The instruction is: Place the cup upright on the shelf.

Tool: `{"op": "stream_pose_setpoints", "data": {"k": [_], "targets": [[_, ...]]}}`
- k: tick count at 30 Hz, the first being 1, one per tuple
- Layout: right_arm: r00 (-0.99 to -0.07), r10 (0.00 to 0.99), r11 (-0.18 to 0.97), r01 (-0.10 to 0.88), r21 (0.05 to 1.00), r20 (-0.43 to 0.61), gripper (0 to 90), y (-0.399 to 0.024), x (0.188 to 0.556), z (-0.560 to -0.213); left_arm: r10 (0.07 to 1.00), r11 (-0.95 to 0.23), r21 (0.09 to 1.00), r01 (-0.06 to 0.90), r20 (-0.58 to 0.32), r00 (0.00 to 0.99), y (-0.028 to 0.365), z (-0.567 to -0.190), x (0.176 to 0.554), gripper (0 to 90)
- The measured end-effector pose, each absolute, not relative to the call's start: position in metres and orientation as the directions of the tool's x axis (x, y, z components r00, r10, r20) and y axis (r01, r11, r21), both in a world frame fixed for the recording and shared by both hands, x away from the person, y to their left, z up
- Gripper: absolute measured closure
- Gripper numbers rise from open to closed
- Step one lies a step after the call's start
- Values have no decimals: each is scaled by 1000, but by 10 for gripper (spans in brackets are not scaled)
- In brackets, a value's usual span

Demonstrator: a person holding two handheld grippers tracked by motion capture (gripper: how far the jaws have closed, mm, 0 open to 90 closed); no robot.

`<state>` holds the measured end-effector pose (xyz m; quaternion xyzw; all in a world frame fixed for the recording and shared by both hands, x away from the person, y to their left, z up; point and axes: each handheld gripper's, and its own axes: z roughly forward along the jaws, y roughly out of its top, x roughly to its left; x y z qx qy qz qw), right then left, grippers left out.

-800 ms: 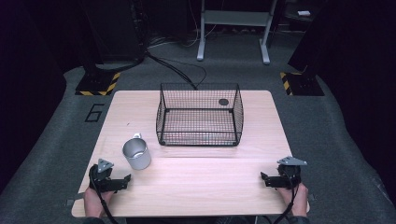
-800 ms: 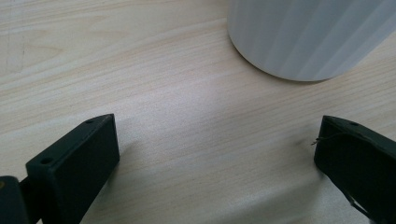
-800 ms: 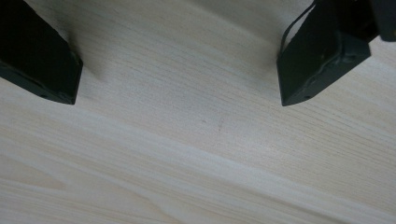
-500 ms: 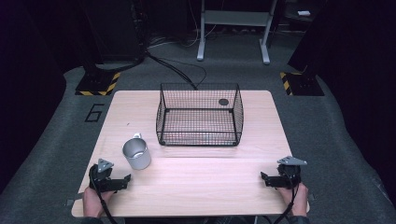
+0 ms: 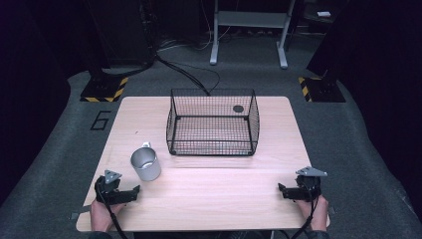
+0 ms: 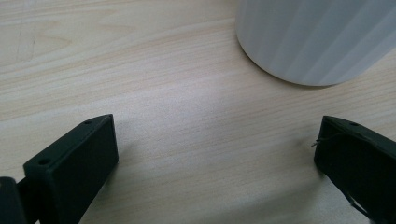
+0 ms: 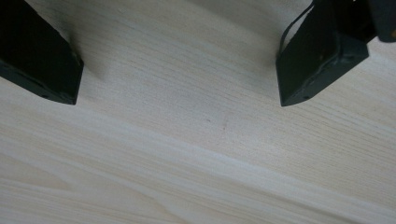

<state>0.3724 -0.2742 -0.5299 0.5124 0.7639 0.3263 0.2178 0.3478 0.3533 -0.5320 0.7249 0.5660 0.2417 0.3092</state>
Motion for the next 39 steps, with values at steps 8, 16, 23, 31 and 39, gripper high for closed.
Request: {"op": "stream_pose_setpoints", "data": {"k": [8, 16, 23, 31, 39], "targets": [[-379, 925, 260, 641, 722, 3, 3, -274, 372, -530, 967, -153, 747, 647, -20, 252, 345, -514, 341, 0], [-386, 923, 275, 637, 720, -12, 4, -275, 373, -530, 957, -154, 781, 605, -33, 287, 333, -492, 336, 0], [-387, 922, 276, 637, 719, -12, 4, -275, 373, -530, 954, -159, 799, 580, -27, 299, 324, -480, 340, 0], [-387, 922, 276, 636, 721, -11, 7, -275, 373, -530, 950, -160, 811, 562, -29, 312, 314, -471, 351, 0], [-385, 923, 274, 636, 721, -10, 9, -275, 373, -530, 954, -147, 813, 564, -33, 297, 306, -467, 365, 0]]}}
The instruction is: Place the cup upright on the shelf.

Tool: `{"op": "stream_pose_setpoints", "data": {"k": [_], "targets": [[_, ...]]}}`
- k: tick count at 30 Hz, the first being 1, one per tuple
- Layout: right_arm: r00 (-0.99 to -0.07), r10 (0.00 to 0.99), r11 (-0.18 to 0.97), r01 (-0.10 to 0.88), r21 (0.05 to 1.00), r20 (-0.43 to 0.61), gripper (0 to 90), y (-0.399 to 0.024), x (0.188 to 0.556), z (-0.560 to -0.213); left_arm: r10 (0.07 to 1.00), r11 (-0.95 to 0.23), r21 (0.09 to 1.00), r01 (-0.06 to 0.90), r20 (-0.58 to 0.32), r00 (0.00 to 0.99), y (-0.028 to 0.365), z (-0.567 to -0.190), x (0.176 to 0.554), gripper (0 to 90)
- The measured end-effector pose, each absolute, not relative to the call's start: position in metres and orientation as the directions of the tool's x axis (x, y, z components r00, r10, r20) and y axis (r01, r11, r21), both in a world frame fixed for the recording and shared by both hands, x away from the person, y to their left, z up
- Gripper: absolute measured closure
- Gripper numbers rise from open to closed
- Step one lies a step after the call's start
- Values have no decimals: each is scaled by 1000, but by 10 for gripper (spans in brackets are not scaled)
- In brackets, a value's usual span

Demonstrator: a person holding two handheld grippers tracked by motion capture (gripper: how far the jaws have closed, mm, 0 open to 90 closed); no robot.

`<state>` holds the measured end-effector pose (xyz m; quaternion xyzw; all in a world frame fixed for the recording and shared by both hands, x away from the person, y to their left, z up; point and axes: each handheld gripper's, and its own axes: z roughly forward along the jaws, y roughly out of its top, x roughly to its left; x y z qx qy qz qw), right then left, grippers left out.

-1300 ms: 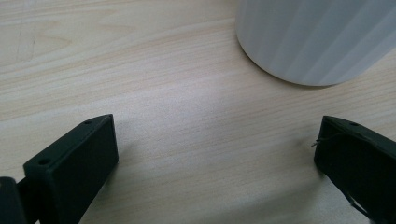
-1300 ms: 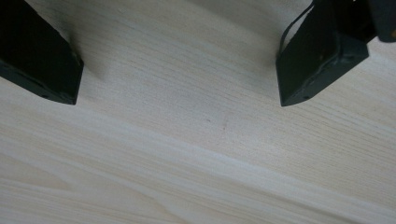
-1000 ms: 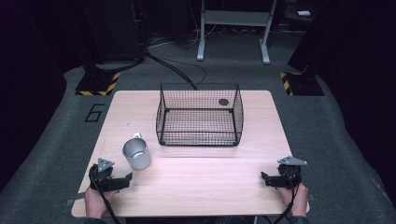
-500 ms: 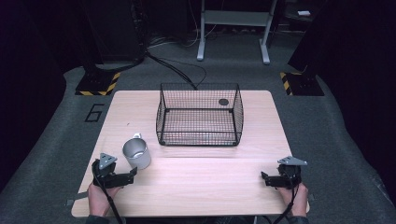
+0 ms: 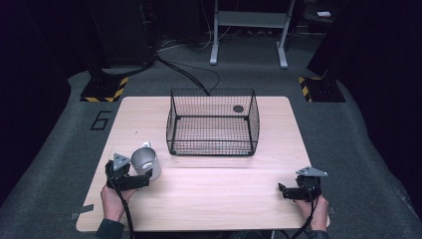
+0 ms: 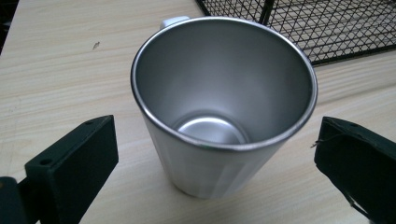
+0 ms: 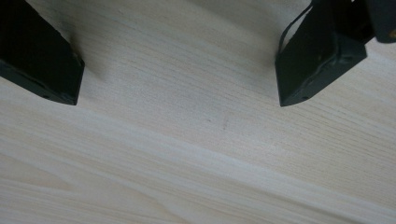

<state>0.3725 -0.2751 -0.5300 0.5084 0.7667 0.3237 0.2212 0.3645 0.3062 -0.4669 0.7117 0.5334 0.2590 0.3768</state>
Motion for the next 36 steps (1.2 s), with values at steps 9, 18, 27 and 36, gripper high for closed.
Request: {"op": "stream_pose_setpoints", "data": {"k": [9, 18, 27, 36], "targets": [[-376, 927, 262, 641, 721, -2, 12, -274, 372, -530, 957, -147, 814, 562, -27, 289, 300, -467, 378, 1], [-377, 926, 263, 641, 721, -3, 15, -275, 372, -530, 959, -154, 807, 570, -16, 283, 295, -468, 386, 24], [-376, 926, 263, 641, 721, -3, 15, -275, 372, -530, 967, -148, 815, 560, -1, 256, 289, -471, 389, 56], [-377, 926, 264, 639, 722, -5, 18, -275, 372, -530, 965, -149, 824, 547, -1, 264, 291, -473, 389, 68]]}}
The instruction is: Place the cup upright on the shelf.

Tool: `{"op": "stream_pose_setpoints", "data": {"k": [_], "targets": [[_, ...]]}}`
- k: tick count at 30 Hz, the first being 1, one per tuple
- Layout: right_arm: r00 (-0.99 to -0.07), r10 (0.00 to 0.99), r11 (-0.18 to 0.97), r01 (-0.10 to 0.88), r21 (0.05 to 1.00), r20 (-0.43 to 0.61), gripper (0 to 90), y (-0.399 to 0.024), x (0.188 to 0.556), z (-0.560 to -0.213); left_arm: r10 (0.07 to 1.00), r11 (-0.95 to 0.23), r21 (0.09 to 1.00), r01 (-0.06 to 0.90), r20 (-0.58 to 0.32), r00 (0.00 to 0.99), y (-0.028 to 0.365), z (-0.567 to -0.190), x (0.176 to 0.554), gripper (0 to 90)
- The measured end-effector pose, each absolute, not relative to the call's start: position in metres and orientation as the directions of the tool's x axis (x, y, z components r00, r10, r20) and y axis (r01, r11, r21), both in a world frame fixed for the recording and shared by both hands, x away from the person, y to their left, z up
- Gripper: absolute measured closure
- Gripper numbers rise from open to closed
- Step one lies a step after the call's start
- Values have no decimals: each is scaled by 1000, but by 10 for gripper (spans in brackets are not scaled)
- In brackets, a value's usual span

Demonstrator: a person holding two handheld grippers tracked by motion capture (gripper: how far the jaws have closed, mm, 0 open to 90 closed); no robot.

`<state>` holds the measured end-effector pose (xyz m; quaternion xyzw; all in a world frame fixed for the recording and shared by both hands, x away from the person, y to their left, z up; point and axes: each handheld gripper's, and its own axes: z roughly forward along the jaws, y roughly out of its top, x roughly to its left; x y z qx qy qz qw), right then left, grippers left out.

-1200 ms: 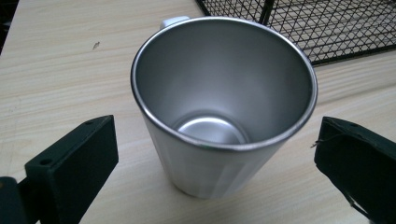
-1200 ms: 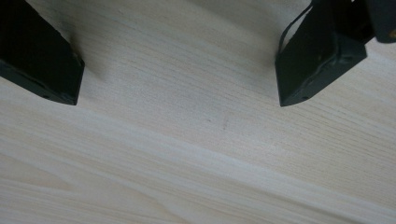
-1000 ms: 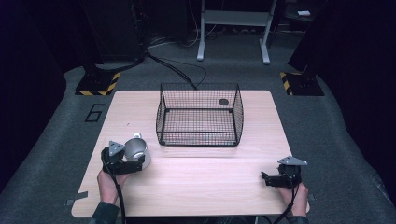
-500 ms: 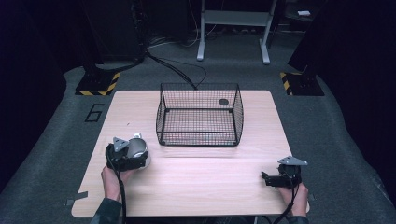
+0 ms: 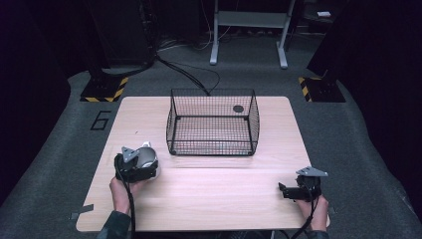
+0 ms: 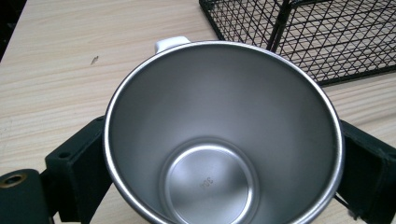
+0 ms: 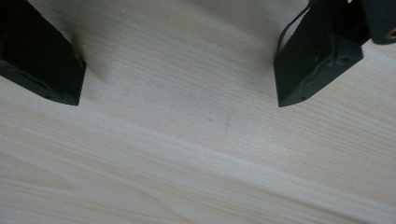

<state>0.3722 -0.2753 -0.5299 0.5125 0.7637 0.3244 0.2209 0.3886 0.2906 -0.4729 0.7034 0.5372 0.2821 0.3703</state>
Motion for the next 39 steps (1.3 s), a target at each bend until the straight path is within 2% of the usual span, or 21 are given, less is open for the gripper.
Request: {"op": "stream_pose_setpoints", "data": {"k": [21, 39], "targets": [[-377, 926, 265, 636, 725, -8, 19, -275, 372, -530, 943, -176, 831, 527, -11, 332, 305, -464, 377, 71], [-374, 927, 261, 638, 724, -5, 20, -275, 372, -530, 908, -241, 841, 484, 19, 418, 295, -445, 359, 71]]}}
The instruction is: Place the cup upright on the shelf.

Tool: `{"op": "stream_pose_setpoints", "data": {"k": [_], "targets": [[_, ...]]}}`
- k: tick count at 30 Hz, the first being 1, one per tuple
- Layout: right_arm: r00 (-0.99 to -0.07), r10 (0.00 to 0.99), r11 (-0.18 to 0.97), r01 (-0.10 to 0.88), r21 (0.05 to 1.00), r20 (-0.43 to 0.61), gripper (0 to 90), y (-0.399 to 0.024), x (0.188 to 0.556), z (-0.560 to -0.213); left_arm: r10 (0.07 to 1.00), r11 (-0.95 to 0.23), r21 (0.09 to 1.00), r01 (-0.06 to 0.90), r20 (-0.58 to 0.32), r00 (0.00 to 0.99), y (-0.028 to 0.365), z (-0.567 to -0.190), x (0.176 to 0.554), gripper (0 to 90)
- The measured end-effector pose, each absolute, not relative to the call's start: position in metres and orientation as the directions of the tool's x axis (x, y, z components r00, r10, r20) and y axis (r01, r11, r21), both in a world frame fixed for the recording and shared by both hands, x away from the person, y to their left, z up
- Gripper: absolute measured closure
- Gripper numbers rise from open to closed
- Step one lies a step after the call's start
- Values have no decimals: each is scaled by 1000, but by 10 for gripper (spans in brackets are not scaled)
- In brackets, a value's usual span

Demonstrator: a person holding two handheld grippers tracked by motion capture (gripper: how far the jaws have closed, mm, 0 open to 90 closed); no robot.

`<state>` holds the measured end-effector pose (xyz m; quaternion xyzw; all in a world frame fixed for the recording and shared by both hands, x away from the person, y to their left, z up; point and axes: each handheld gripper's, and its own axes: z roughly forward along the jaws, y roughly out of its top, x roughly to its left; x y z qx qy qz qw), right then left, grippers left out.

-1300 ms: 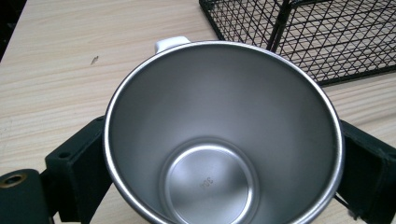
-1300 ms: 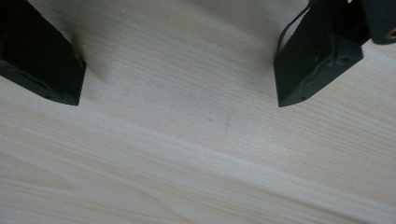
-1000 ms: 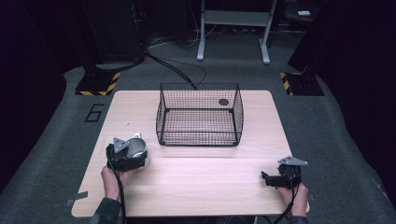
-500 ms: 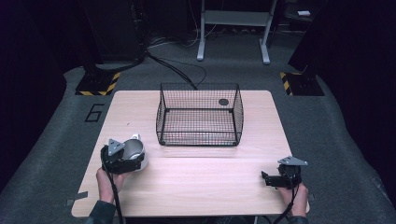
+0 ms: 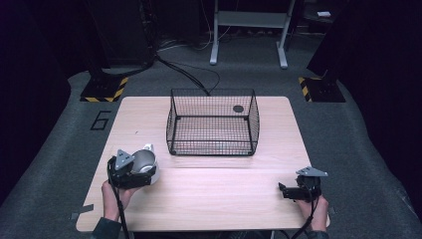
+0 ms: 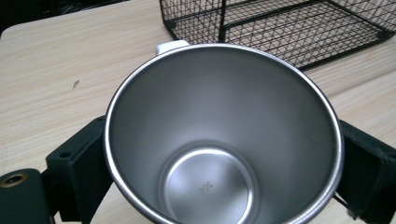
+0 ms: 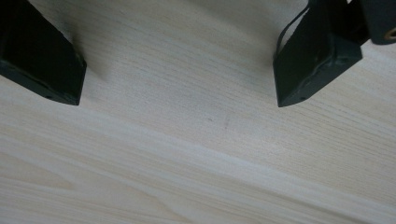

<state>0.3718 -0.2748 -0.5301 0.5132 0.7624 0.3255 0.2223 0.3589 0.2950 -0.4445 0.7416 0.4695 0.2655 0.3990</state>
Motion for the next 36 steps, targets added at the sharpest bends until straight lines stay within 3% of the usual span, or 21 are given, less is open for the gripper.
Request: {"op": "stream_pose_setpoints", "data": {"k": [5, 36], "targets": [[-374, 927, 261, 637, 725, -5, 21, -275, 372, -530, 890, -230, 845, 483, -18, 456, 292, -440, 356, 71], [-380, 925, 265, 636, 725, -5, 22, -274, 372, -530, 820, -346, 841, 416, 55, 569, 256, -423, 359, 70]]}}
